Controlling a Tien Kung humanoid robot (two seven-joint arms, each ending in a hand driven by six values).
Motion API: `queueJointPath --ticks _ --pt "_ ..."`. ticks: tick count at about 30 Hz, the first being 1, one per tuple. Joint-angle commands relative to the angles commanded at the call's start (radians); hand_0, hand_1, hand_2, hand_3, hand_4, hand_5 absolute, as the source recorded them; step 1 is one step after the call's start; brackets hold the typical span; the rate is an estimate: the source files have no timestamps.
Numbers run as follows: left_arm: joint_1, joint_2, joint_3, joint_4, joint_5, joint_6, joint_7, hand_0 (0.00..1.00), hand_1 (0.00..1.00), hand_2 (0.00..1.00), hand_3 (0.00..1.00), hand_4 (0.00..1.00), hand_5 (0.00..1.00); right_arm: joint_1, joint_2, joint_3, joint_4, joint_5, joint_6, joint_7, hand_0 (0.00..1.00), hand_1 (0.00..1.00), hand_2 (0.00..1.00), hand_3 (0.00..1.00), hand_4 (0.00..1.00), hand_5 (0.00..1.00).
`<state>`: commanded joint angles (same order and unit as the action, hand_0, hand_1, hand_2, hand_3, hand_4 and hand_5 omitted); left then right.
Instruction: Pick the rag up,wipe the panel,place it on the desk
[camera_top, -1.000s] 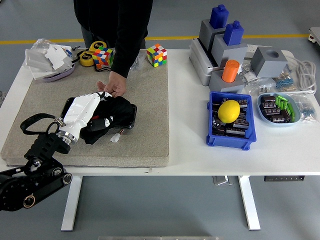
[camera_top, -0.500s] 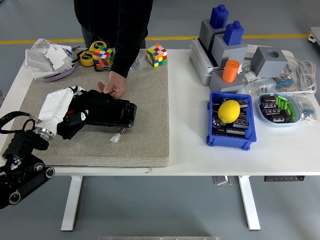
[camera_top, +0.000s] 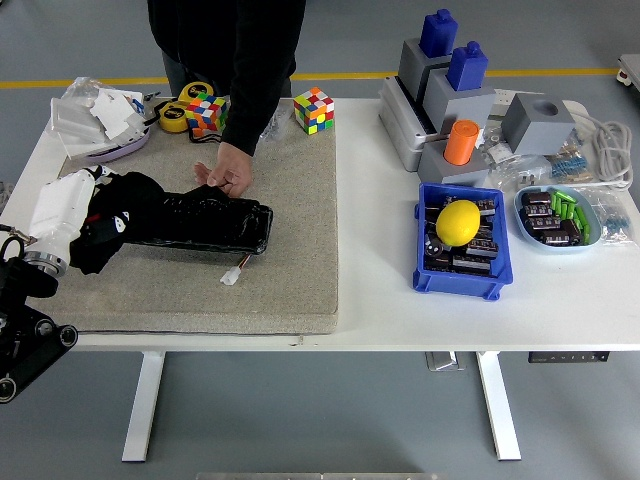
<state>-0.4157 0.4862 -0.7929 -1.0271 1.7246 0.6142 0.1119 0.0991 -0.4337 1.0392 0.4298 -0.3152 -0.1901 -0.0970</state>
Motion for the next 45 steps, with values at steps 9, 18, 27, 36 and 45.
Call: queueJointPath --ticks 9,18,27,36,45 --pt "-0.001 -0.004 0.004 0.009 -0.003 0.001 -0.001 0.182 0.141 0.491 0.573 0.567 0.008 0.002 -0.001 0.0 0.003 0.002 -0.002 0.002 0.713 0.613 0.672 0.612 0.998 0.595" --pt "-0.014 -0.025 0.053 -0.004 -0.011 0.003 -0.001 0.182 0.141 0.492 0.573 0.567 0.008 0.004 -0.002 -0.002 0.003 0.002 -0.001 0.001 0.713 0.613 0.672 0.612 0.998 0.596" --pt "-0.031 -0.04 0.108 -0.047 -0.004 0.003 0.009 0.183 0.14 0.493 0.574 0.567 0.005 0.005 -0.002 0.0 0.002 0.0 0.0 0.002 0.713 0.613 0.672 0.612 0.998 0.596" --pt "-0.069 -0.055 0.213 -0.103 0.006 0.001 0.023 0.182 0.141 0.492 0.573 0.568 0.006 0.007 -0.006 -0.009 -0.002 0.012 0.003 0.004 0.713 0.613 0.672 0.613 0.998 0.596" --pt "-0.086 -0.057 0.263 -0.155 0.018 -0.003 0.037 0.182 0.141 0.493 0.573 0.569 0.007 0.006 -0.005 -0.008 -0.004 0.014 0.006 0.006 0.713 0.614 0.673 0.613 0.998 0.596"
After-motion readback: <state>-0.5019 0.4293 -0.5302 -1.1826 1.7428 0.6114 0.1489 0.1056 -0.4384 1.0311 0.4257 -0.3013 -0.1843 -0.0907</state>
